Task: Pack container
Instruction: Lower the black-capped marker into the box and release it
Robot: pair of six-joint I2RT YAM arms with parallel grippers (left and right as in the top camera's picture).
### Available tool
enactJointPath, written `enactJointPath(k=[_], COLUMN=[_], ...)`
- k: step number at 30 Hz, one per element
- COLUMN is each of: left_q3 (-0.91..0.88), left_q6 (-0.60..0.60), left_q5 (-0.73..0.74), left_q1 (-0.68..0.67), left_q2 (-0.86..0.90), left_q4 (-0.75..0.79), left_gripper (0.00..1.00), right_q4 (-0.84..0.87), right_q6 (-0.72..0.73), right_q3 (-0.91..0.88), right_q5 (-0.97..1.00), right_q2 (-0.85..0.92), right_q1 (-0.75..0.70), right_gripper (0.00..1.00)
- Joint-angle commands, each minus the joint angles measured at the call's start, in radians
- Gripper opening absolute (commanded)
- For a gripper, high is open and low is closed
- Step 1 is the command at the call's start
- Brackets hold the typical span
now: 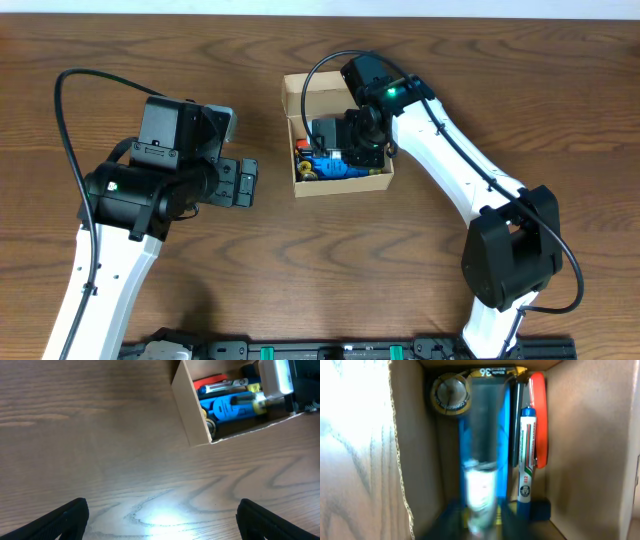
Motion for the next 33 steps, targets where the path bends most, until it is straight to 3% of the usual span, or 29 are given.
enactJointPath(k=[1, 6, 10, 11, 16, 26, 31, 33], left_q3=[0.006, 0.006, 0.006, 0.006, 0.006, 0.006, 0.006, 0.006], left_q6=[-0.006, -0.006, -0.006, -0.006, -0.006, -0.010, -0.067, -0.141], left_q5=[-0.005, -0.005, -0.005, -0.005, -0.005, 0.037, 0.049, 0.055], left_q1=[0.004, 0.004, 0.004, 0.004, 0.004, 0.003, 0.011, 0.036], left_q2=[-0.003, -0.003, -0.003, -0.003, -0.003, -0.002, 0.012, 0.048], left_q4=[0.000, 0.000, 0.000, 0.000, 0.000, 0.023, 0.110, 0.171], left_gripper=[0.95, 0.95, 0.95, 0.95, 0.95, 0.95, 0.95, 0.95], right_q4=[-0.005, -0.004, -0.005, -0.005, -0.005, -0.040, 0.059, 0.163], right_q6=[-0.014, 0.098, 0.250, 0.298, 0.592, 1.051, 1.193, 1.278], right_q3=[-0.003, 0.023, 0.079, 0.094, 0.121, 0.081, -0.033, -0.109], right_q5=[-0.037, -0.043, -0.042, -0.040, 0.082, 0.127, 0.122, 0.075], right_q2=[0.016, -0.016, -0.092, -0.120, -0.257, -0.313, -0.304, -0.304], right_q1=[0.016, 0.053, 0.069, 0.069, 0.046, -0.162, -0.253, -0.290], right_gripper=[0.47, 0.53, 0.48, 0.44, 0.01, 0.01, 0.01, 0.02])
